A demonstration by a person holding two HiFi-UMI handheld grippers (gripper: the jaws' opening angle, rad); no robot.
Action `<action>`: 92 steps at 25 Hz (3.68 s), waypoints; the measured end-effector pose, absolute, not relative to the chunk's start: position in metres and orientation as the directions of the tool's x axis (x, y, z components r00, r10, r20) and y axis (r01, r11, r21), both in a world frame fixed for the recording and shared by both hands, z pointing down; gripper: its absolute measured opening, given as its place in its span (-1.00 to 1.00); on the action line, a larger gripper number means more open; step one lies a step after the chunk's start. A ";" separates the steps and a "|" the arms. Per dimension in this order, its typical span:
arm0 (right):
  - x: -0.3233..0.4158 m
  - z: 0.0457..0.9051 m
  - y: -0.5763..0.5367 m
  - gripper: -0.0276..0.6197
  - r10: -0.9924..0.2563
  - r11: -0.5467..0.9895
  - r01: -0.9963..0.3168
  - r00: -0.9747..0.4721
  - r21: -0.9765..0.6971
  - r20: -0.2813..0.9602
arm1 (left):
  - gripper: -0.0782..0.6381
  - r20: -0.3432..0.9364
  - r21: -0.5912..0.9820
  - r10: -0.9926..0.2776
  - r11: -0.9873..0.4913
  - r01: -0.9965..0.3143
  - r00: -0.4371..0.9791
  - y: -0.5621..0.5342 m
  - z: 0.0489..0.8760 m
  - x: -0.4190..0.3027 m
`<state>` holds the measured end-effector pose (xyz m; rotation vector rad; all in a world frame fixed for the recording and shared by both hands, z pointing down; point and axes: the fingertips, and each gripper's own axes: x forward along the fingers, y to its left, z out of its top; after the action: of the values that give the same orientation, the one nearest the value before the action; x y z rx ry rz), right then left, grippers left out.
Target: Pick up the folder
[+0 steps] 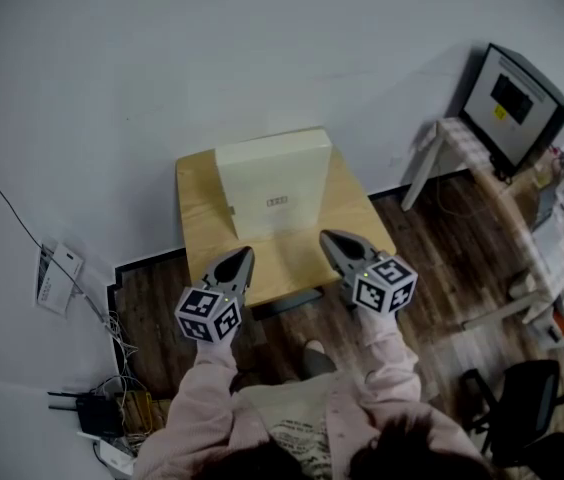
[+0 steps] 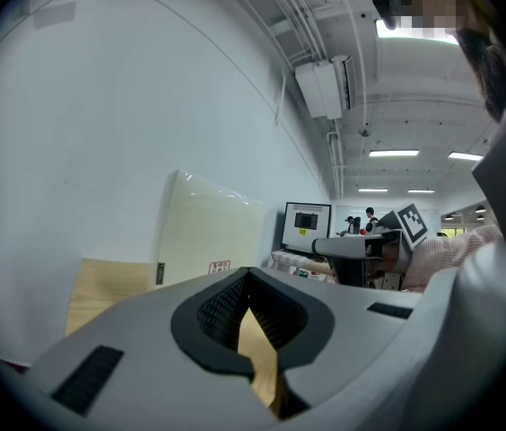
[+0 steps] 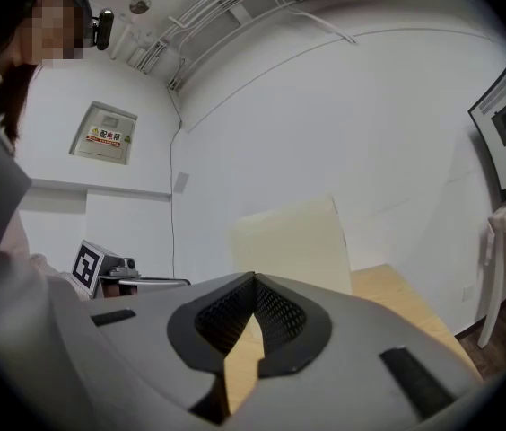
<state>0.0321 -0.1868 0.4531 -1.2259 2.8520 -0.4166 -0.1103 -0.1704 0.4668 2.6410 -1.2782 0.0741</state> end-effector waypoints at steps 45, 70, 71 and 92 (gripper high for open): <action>0.068 0.512 -0.337 -0.64 -0.574 0.763 -0.635 -0.751 -0.120 0.325 | -0.62 0.248 0.146 -0.890 -0.357 -0.923 0.383 -0.270 0.505 -0.143; 0.054 0.551 -0.367 -0.02 -0.404 0.857 -0.494 -0.821 -0.146 0.404 | 0.10 0.291 0.143 -0.766 -0.557 -0.818 0.573 -0.314 0.534 -0.164; 0.052 0.550 -0.367 -0.01 -0.389 0.865 -0.480 -0.826 -0.147 0.408 | 0.13 0.293 0.146 -0.755 -0.570 -0.808 0.586 -0.316 0.535 -0.163; 0.032 0.571 -0.373 0.16 -0.287 0.908 -0.392 -0.838 -0.147 0.464 | 0.24 0.331 0.201 -0.623 -0.687 -0.698 0.709 -0.330 0.559 -0.147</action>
<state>0.0323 -0.3731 0.5710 -0.6566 3.5009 -0.4364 -0.1472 -0.3303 0.5588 2.6051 -1.0372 0.3408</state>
